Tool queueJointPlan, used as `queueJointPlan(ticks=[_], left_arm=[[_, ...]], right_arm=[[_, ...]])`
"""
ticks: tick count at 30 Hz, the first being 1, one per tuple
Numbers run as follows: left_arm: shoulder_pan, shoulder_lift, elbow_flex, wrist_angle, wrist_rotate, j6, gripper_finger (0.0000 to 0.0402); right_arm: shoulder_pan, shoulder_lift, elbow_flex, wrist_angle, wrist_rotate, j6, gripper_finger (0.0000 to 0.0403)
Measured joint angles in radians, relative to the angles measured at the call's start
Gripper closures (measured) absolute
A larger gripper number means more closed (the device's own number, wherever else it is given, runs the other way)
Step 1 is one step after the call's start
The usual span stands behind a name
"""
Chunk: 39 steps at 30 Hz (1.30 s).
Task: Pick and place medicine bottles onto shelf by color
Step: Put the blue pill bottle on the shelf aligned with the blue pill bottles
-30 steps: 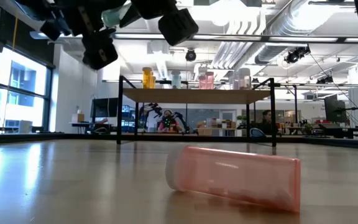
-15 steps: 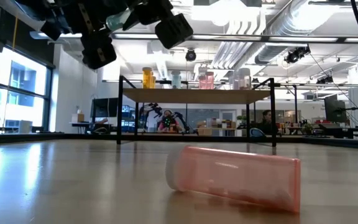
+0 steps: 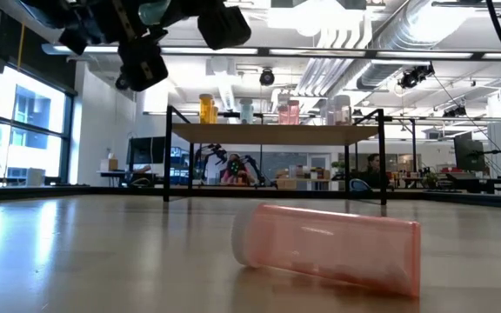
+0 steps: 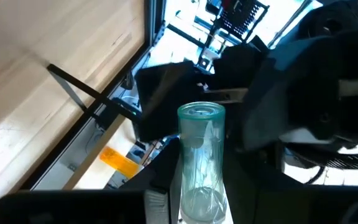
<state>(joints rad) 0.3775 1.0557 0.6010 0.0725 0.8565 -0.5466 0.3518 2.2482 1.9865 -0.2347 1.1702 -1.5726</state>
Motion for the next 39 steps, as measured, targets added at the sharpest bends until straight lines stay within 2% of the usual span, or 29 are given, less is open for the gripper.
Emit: queueJointPlan(ticks=[4,20,32,39], left_arm=[[0.0,0.001,0.0,0.024,0.005,-0.004,0.0202],[0.001,0.002,0.0,0.029,0.026,-0.023,0.0205],[0.001,0.003,0.0,0.023,0.022,0.003,0.0293],[0.001,0.003,0.0,0.027,0.023,0.007,0.0309]], right_arm=[[-0.001,0.0,0.001,-0.013,-0.03,-0.002,0.0325],[-0.005,0.0,0.002,-0.01,-0.02,-0.007,0.0325],[-0.004,0.0,0.002,-0.014,-0.013,-0.015,0.0325],[-0.004,0.0,0.002,-0.012,-0.012,-0.086,0.0324]])
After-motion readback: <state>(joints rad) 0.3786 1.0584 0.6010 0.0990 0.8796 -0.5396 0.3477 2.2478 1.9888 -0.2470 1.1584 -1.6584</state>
